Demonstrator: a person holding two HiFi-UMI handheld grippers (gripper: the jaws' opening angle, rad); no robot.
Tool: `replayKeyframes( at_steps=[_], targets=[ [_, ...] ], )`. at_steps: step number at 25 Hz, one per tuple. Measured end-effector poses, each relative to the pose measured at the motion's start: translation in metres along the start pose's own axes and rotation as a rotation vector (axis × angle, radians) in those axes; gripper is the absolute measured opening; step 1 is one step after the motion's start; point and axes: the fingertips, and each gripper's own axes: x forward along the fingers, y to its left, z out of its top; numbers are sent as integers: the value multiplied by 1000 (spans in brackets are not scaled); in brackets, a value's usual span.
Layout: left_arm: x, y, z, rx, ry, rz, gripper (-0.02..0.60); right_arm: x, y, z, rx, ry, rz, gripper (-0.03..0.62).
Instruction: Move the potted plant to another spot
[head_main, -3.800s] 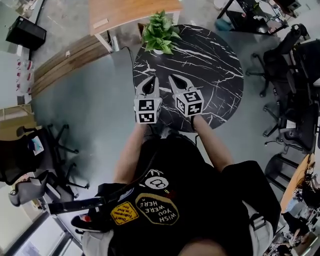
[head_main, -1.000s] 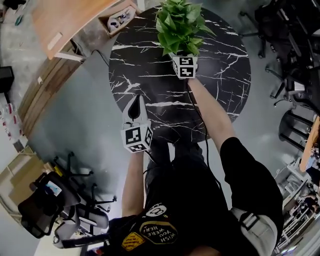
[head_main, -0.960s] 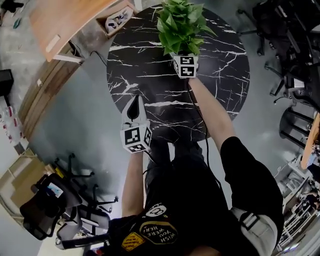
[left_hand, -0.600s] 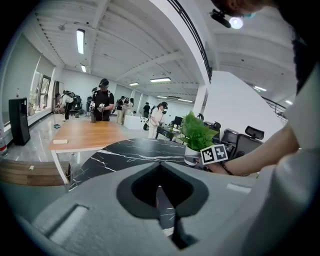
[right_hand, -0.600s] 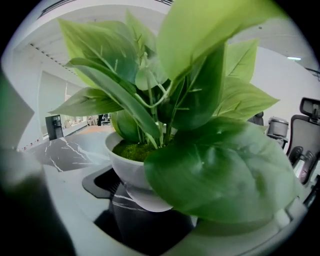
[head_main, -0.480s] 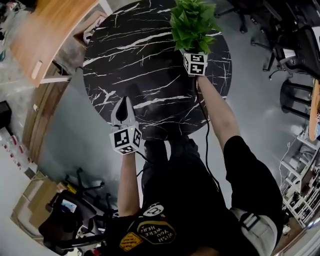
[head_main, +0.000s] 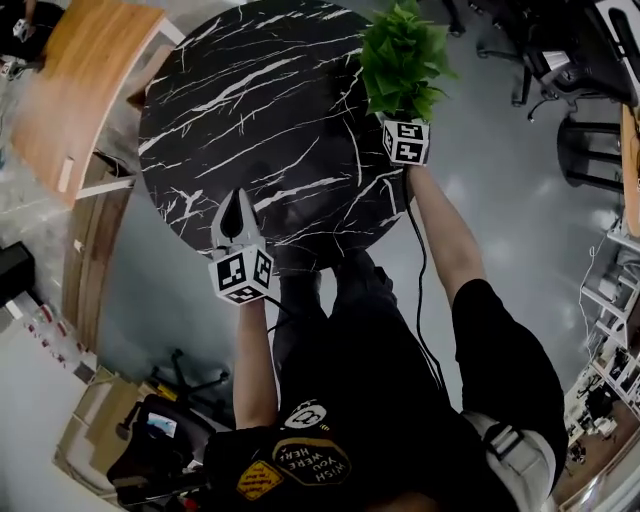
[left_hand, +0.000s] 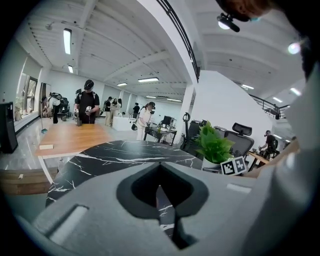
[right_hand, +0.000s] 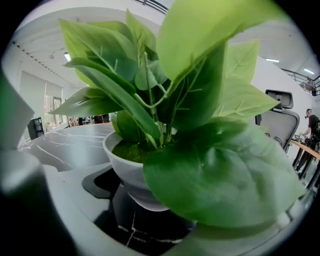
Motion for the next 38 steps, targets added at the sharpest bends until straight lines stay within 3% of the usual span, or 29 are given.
replayKeyframes(
  at_steps=[8,15,23,28,38],
  targets=[
    [-23,-16,-15,53,5,-83,5,-71,12,-42,35,10,6,484],
    [-79,10,-33,58,4,-99,5,-129,91,-68,2,-3,73,483],
    [-145,62,-54,32,-25,-38,5,-166,206,-84,-53,-11,186,483],
    [-183,91,-68,-49,-48,57,5,-172,279,-83,-131,-2,305,483],
    [-215,127,-87,-98,-67,178,5,-166,433,-76,-217,-45,496,483]
  ],
)
